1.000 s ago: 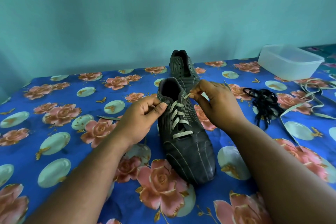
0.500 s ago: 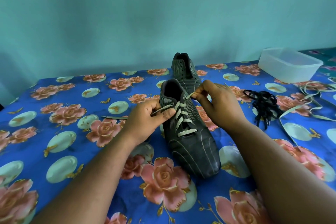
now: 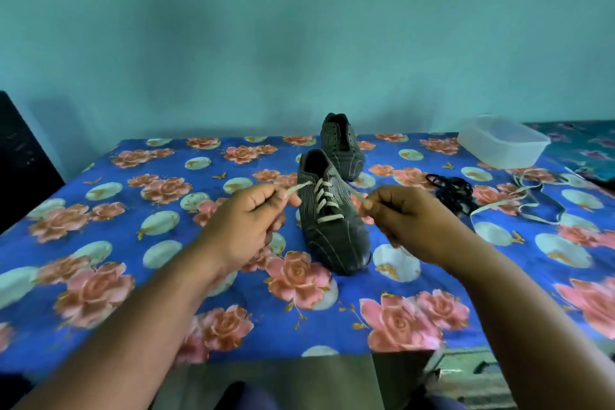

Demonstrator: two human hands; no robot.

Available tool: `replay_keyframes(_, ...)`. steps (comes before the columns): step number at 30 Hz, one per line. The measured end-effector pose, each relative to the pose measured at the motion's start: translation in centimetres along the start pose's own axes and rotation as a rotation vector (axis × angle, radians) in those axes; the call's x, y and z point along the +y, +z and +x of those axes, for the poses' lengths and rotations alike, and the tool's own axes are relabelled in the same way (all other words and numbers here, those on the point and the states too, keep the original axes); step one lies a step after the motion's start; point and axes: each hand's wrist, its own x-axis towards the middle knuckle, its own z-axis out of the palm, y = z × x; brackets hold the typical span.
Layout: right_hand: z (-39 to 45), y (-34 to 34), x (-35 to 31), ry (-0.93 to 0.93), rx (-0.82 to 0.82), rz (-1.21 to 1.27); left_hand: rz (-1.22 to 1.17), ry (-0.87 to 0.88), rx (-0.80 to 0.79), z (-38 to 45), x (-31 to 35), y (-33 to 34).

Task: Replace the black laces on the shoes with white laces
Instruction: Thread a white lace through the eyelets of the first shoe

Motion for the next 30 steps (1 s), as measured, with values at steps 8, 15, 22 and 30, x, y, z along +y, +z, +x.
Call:
replay_keyframes(8,-11.1,3.3,-3.0,0.226,-0.074,0.456,-0.462,-0.226,0.022,-11.4,-0.1,7.8)
replay_keyframes(15,-16.5,6.2,-1.3,0.274,-0.003,0.225,-0.56,-0.339,0.058,-15.1,-3.2,12.7)
replay_keyframes(22,-19.5,9.3,1.9,0.334,-0.003,0.067,-0.507,-0.365,0.072,-17.5,-6.4,15.6)
replay_keyframes(30,-21.1,11.2,4.0,0.387,-0.014,0.13,-0.464,-0.436,0.048,-17.7,-7.8,16.5)
